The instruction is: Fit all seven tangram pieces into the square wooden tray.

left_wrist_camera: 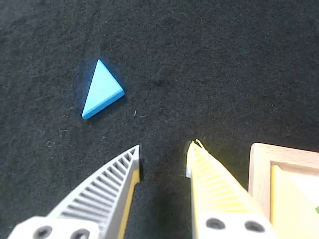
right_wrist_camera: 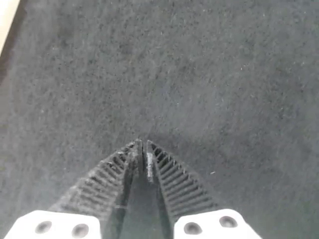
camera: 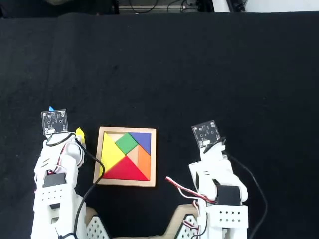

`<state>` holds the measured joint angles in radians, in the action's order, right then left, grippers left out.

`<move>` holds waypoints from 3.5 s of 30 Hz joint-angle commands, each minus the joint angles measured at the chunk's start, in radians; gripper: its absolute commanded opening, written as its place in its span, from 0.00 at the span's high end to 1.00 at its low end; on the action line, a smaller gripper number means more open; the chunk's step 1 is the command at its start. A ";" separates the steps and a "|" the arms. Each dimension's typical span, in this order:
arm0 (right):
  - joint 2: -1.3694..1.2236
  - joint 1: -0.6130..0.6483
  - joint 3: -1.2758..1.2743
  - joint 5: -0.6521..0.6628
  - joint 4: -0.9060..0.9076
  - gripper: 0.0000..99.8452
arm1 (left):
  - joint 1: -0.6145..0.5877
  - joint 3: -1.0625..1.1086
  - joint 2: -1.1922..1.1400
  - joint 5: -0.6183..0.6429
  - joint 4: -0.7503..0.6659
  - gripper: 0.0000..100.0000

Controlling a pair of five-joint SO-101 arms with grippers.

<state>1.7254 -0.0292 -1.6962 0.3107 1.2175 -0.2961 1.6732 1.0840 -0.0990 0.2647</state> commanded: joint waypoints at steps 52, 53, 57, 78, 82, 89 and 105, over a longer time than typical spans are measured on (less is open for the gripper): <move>0.039 0.192 0.005 0.002 -0.453 0.99 | -0.136 -1.391 -0.746 0.048 1.254 0.84; 0.033 0.187 0.005 0.003 -0.448 0.99 | -0.136 -1.469 -0.806 0.034 1.303 0.84; 0.031 0.141 0.005 0.101 -0.384 0.97 | -0.136 -1.713 -0.982 -0.060 1.415 0.84; 0.030 0.130 0.005 0.117 -0.371 0.92 | -0.213 -2.290 -1.706 -0.413 1.464 0.76; 0.030 0.135 0.005 0.118 -0.374 0.92 | -0.228 -2.367 -1.815 -0.408 1.465 0.76; 0.030 0.135 0.005 0.118 -0.374 0.92 | -0.226 -2.382 -1.889 -0.316 1.445 0.76; 0.030 0.135 0.005 0.118 -0.374 0.92 | -0.206 -2.315 -1.898 -0.339 1.327 0.76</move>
<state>1.7361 0.1135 -1.6962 0.4242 0.8462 -0.5155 -0.6513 -0.8247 -0.4242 1.6364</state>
